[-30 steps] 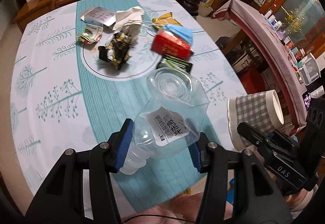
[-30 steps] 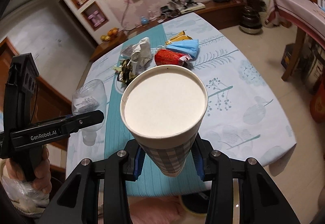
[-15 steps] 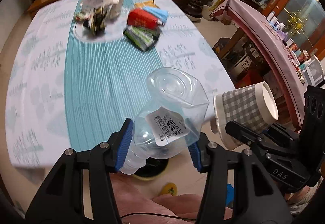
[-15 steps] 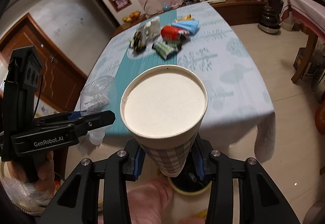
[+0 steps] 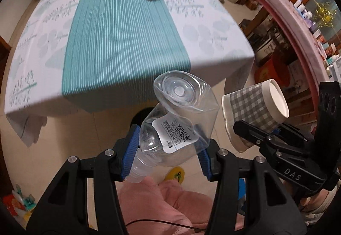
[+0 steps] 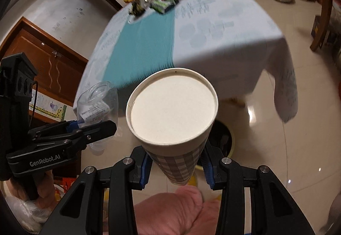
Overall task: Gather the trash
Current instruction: 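Carry the checkered cup and plastic cup down over the floor bin with both tools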
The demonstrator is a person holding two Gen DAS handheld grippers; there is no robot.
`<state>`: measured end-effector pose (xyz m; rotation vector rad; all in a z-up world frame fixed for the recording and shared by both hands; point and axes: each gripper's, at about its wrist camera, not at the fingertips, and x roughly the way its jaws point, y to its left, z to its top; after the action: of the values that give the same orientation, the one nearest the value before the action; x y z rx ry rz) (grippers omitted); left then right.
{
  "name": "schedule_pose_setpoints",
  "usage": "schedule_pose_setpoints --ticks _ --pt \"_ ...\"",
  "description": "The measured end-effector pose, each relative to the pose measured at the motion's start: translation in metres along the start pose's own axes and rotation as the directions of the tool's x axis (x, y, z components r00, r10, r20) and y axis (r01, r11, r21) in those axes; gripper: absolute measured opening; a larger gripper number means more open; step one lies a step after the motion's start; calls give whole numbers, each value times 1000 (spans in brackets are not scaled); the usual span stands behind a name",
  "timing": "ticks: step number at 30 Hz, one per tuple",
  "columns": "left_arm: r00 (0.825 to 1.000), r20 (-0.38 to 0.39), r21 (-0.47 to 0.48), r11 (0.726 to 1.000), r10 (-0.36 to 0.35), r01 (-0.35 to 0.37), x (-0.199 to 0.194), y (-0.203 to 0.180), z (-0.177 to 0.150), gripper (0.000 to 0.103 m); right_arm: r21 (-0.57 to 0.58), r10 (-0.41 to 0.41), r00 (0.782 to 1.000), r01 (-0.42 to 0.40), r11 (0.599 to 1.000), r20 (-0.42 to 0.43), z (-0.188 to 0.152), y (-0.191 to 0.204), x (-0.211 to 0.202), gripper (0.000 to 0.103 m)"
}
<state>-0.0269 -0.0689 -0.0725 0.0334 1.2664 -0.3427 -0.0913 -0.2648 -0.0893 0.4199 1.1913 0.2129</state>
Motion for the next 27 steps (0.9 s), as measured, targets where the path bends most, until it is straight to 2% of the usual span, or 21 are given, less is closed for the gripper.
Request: schedule_pose_setpoints --ticks 10,19,27 --pt "993 -120 -4 1000 -10 9 89 -2 -30 48 119 -69 993 81 990 -97 -33 -53 88 40" --pt "987 -160 2 1000 10 -10 189 9 -42 48 187 -111 984 137 973 -142 -45 -92 167 40" --pt "981 -191 -45 998 24 -33 245 33 -51 49 198 -116 977 150 969 -178 -48 -103 224 42"
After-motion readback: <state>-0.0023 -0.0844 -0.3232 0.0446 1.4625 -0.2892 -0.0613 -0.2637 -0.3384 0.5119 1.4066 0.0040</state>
